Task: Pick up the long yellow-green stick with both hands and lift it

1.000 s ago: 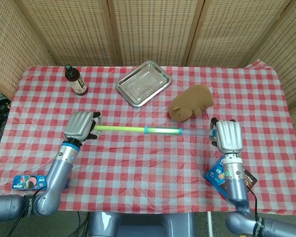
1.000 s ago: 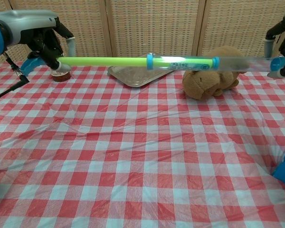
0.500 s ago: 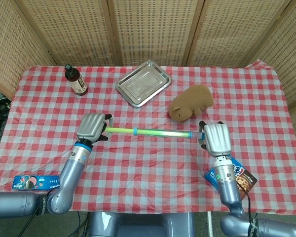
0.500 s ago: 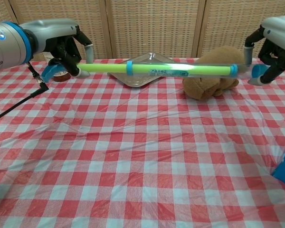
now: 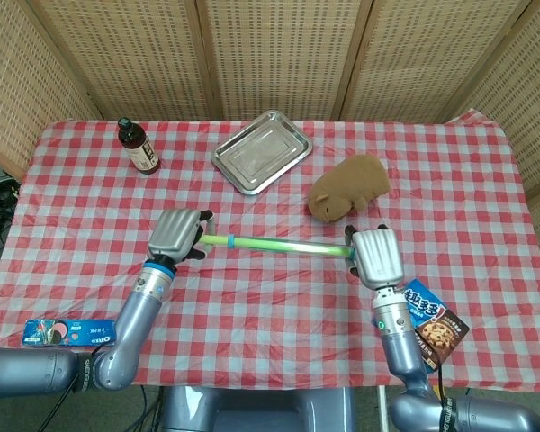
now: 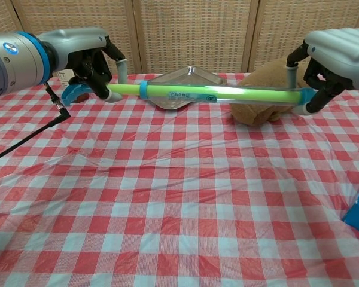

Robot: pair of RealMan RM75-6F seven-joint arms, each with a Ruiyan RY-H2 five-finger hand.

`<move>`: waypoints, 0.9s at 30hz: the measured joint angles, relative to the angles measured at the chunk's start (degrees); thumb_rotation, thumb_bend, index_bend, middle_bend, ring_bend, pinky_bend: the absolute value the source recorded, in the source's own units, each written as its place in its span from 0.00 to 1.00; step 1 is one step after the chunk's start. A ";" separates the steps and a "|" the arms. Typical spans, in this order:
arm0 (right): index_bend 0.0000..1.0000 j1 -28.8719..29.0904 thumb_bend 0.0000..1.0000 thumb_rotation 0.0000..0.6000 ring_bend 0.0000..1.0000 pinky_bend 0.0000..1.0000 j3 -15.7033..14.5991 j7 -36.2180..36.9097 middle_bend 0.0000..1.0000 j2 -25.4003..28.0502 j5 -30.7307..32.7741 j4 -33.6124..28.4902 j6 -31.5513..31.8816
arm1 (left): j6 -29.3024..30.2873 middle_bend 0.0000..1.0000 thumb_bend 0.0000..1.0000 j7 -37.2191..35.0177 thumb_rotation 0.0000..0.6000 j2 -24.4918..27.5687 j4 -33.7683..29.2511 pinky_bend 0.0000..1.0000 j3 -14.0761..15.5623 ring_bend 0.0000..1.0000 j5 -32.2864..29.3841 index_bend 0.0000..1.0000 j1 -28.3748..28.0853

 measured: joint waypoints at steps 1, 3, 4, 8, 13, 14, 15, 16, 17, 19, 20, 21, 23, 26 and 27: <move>0.62 0.09 0.50 1.00 1.00 0.62 -0.02 -0.07 1.00 -0.14 0.00 0.00 -0.05 | -0.06 0.92 0.64 -0.04 1.00 -0.06 0.03 0.75 0.04 0.85 0.04 0.85 -0.02; 0.62 0.32 0.50 1.00 1.00 0.62 -0.14 -0.31 1.00 -0.50 -0.09 0.07 -0.19 | -0.18 0.92 0.64 -0.14 1.00 -0.22 0.19 0.75 0.11 0.85 0.08 0.85 -0.07; 0.62 0.40 0.50 1.00 1.00 0.62 -0.19 -0.38 1.00 -0.64 -0.12 0.12 -0.24 | -0.22 0.92 0.64 -0.21 1.00 -0.30 0.28 0.75 0.12 0.85 0.09 0.85 -0.09; 0.62 0.68 0.50 1.00 1.00 0.62 -0.27 -0.64 1.00 -1.07 -0.17 0.21 -0.36 | -0.46 0.92 0.64 -0.30 1.00 -0.53 0.52 0.75 0.16 0.85 0.05 0.85 -0.24; 0.62 0.90 0.50 1.00 1.00 0.62 -0.22 -0.72 1.00 -1.33 0.05 0.17 -0.54 | -0.62 0.92 0.64 -0.46 1.00 -0.82 0.59 0.75 0.02 0.85 -0.15 0.85 -0.46; 0.62 0.93 0.50 1.00 1.00 0.62 -0.20 -0.71 1.00 -1.38 0.14 0.17 -0.59 | -0.64 0.92 0.64 -0.40 1.00 -0.88 0.60 0.75 0.04 0.85 -0.16 0.85 -0.53; 0.62 0.99 0.50 1.00 1.00 0.62 -0.19 -0.70 1.00 -1.42 0.22 0.16 -0.66 | -0.66 0.92 0.64 -0.35 1.00 -0.94 0.61 0.75 0.06 0.85 -0.19 0.85 -0.59; 0.62 1.03 0.50 1.00 1.00 0.62 -0.19 -0.70 1.00 -1.45 0.22 0.14 -0.70 | -0.68 0.92 0.64 -0.34 1.00 -0.99 0.59 0.75 0.06 0.85 -0.23 0.85 -0.63; 0.62 1.06 0.50 1.00 1.00 0.62 -0.20 -0.71 1.00 -1.47 0.17 0.14 -0.72 | -0.70 0.92 0.64 -0.35 1.00 -1.04 0.53 0.75 0.06 0.85 -0.24 0.85 -0.66; 0.62 1.16 0.50 1.00 1.00 0.62 -0.26 -0.72 1.00 -1.57 0.11 0.12 -0.81 | -0.70 0.92 0.64 -0.30 1.00 -1.20 0.48 0.75 0.03 0.85 -0.23 0.85 -0.80; 0.62 1.21 0.51 1.00 1.00 0.62 -0.28 -0.71 1.00 -1.61 0.08 0.10 -0.85 | -0.68 0.92 0.64 -0.28 1.00 -1.27 0.44 0.75 0.01 0.85 -0.20 0.85 -0.86; 0.62 1.29 0.51 1.00 1.00 0.62 -0.30 -0.74 1.00 -1.67 -0.01 0.10 -0.87 | -0.63 0.92 0.64 -0.23 1.00 -1.36 0.37 0.75 -0.01 0.85 -0.15 0.85 -0.95; 0.62 1.38 0.51 1.00 1.00 0.62 -0.35 -0.78 1.00 -1.79 -0.08 0.10 -0.93 | -0.57 0.92 0.64 -0.17 1.00 -1.53 0.29 0.75 -0.06 0.85 -0.11 0.85 -1.09; 0.62 1.55 0.51 1.00 1.00 0.62 -0.41 -0.87 1.00 -1.99 -0.10 0.17 -1.04 | -0.56 0.92 0.64 -0.11 1.00 -1.87 0.33 0.75 -0.12 0.85 -0.19 0.85 -1.31; 0.62 1.59 0.51 1.00 1.00 0.62 -0.41 -0.84 1.00 -2.04 -0.09 0.20 -1.09 | -0.57 0.92 0.64 -0.09 1.00 -1.99 0.43 0.75 -0.11 0.85 -0.23 0.85 -1.38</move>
